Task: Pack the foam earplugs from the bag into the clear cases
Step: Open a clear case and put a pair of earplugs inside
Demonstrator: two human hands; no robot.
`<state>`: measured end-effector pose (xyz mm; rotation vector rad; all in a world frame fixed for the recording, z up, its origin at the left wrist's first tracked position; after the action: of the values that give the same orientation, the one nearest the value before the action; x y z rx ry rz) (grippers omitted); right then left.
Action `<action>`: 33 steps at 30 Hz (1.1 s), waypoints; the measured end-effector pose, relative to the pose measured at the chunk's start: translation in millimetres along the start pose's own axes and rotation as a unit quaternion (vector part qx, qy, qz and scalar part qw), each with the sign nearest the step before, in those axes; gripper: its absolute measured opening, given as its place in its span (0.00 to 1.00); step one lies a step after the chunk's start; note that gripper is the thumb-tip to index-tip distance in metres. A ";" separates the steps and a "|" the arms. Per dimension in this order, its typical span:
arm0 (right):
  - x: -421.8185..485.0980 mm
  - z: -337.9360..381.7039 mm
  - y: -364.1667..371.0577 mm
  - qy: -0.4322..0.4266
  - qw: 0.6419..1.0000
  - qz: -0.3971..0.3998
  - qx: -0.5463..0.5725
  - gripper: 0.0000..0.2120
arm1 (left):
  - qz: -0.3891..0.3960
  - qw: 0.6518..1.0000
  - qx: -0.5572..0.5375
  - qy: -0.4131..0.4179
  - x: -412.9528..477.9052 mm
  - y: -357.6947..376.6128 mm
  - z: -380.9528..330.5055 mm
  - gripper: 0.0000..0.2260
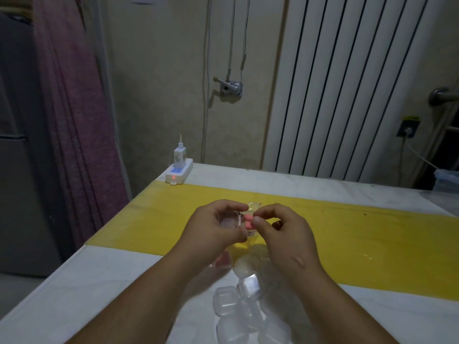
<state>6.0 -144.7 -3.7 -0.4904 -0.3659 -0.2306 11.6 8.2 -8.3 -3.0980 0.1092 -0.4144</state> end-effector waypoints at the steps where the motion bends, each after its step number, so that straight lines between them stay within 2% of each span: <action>1: 0.1 -0.3 0.5 0.003 1.000 0.003 0.011 0.04 | 0.002 1.000 -0.003 -0.001 -0.3 0.5 0.1 0.18; 7: -1.7 -1.3 7.9 0.039 0.995 0.037 0.080 0.06 | 0.002 1.000 0.000 -0.005 -0.1 0.0 1.8 0.18; 10: -1.7 -4.1 7.5 0.074 0.989 0.036 0.126 0.09 | -0.007 1.000 -0.008 -0.004 0.4 -0.9 1.9 0.22; 12: -1.6 -5.1 5.8 0.093 0.984 0.032 0.150 0.10 | -0.010 0.997 -0.065 -0.028 2.2 -0.7 3.5 0.21; 15: -1.5 -4.1 3.6 0.113 0.978 0.030 0.171 0.10 | 0.003 0.980 -0.184 -0.077 4.1 2.0 3.9 0.12; 20: -3.7 -4.9 4.4 0.159 0.966 0.048 0.199 0.09 | 0.038 0.990 -0.131 -0.034 -0.1 6.8 0.5 0.12; 22: -5.1 -6.6 7.5 0.186 0.945 0.067 0.259 0.08 | 0.038 0.991 -0.126 -0.029 0.0 7.8 1.1 0.13; 24: -5.9 -5.9 10.9 0.202 0.924 0.083 0.315 0.03 | 0.028 0.991 -0.128 -0.030 1.7 6.2 2.7 0.14; 27: -5.4 -6.3 13.2 0.213 0.904 0.083 0.362 0.10 | 0.019 0.992 -0.124 -0.027 2.9 4.2 3.4 0.13; 33: -4.6 -3.0 14.3 0.203 0.908 0.087 0.356 0.16 | 0.018 0.993 -0.116 -0.026 3.2 3.7 3.0 0.13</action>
<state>6.9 -133.3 -13.9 0.2522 0.0189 -0.0098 15.2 4.3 -10.5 -3.3247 0.2293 -0.3421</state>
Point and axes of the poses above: each hand's wrist, its own x-axis towards the middle knuckle, its own y-axis out of the palm, z = x × y, the point moved 6 cm from there along x, towards the middle knuckle, and after that the axes turned 3 degrees about -x, right-handed, at the moved point
